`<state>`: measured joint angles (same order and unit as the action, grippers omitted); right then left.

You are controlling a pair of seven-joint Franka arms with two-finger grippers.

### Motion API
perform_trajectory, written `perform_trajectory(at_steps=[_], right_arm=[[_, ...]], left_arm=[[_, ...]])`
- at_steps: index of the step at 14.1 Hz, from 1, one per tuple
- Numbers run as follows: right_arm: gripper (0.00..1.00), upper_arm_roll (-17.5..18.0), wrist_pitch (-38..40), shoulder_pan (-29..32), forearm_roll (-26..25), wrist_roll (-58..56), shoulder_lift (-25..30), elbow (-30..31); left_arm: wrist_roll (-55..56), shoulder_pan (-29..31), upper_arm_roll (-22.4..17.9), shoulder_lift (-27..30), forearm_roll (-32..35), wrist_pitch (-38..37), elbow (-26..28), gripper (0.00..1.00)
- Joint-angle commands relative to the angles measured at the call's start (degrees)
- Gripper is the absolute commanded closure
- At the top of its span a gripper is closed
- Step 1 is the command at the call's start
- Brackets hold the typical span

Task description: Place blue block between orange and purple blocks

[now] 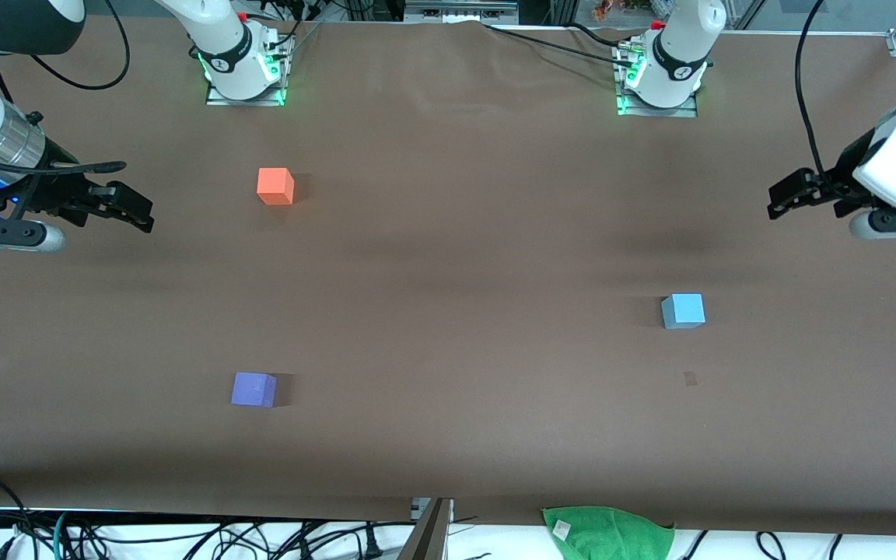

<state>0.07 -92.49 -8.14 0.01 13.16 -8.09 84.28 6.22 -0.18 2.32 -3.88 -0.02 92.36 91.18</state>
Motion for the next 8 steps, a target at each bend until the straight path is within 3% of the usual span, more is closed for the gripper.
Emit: perform_trajectory(at_steps=[1,8], right_arm=[[0.00,0.1,0.6,0.0,-0.6,-0.4,-0.3,-0.7],[0.00,0.1,0.6,0.0,-0.5,-0.4,-0.3,-0.7]], left_arm=[[-1.3,0.1,0.0,-4.5,0.4,-0.7,-4.9,0.00],[-1.5,0.5,-0.1,-14.6,0.6,9.9,-1.7,0.00]])
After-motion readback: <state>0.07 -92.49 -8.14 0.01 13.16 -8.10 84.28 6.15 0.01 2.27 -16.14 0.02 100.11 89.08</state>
